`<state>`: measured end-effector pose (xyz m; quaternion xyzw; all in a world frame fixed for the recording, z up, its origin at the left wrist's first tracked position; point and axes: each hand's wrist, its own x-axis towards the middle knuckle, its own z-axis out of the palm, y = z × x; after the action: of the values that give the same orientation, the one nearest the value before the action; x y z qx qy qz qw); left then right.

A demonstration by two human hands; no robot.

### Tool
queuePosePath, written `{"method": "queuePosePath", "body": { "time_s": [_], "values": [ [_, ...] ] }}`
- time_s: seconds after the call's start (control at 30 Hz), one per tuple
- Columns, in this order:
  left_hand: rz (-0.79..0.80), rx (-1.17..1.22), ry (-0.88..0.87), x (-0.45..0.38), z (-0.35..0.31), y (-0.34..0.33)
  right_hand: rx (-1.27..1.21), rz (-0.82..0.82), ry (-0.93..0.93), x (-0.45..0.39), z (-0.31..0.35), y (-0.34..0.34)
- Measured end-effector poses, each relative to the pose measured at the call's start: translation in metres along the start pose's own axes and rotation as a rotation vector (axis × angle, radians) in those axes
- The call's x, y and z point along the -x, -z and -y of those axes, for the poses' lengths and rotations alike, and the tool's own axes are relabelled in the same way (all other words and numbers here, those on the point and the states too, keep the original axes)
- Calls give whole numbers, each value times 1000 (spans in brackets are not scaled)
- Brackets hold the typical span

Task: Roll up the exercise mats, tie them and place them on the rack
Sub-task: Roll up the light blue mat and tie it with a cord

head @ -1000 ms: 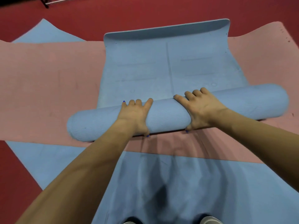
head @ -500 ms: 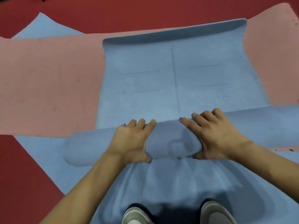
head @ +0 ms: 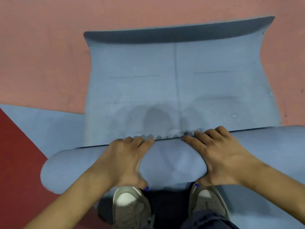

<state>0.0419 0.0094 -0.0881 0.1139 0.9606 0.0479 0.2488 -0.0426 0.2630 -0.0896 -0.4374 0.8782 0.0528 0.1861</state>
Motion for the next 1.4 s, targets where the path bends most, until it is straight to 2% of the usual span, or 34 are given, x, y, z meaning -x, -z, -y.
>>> {"method": "queuePosePath", "body": {
  "time_s": [0.13, 0.23, 0.33, 0.4, 0.5, 0.57, 0.63, 0.77, 0.9, 1.0, 1.1, 1.23, 1.4],
  "values": [
    [155, 92, -1, -12, 8, 12, -56, 138, 18, -14, -6, 14],
    [242, 219, 36, -22, 17, 18, -131, 288, -65, -21, -6, 26],
    [225, 239, 55, -20, 25, 17, -102, 252, -122, -19, -2, 31],
    [197, 236, 63, -16, 28, 14, -124, 142, -139, -13, 5, 30],
    [134, 286, 70, -11, 30, 10, -164, -213, -162, 4, 16, 14],
    [49, 316, 66, -9, 34, 8, -195, -410, -86, 17, 28, -6],
    [-85, 324, 53, -9, 38, 7, -190, -464, -15, 23, 34, -24],
    [-327, 352, -16, -8, 37, 1, -192, -486, 15, 14, 27, -42],
    [-451, 144, -136, -2, 20, -1, -168, -629, -25, -6, 23, -42],
    [-500, 4, -158, 2, 8, -4, -133, -683, -90, -28, 15, -31],
    [-471, -171, -58, 1, -4, -7, -122, -630, -153, -53, 5, -14],
    [-494, -137, 135, -6, -19, -12, -168, -436, -196, -81, -10, 23],
    [-574, -68, 144, -29, -28, -16, -227, -236, -224, -120, -39, 45]
  ]
}}
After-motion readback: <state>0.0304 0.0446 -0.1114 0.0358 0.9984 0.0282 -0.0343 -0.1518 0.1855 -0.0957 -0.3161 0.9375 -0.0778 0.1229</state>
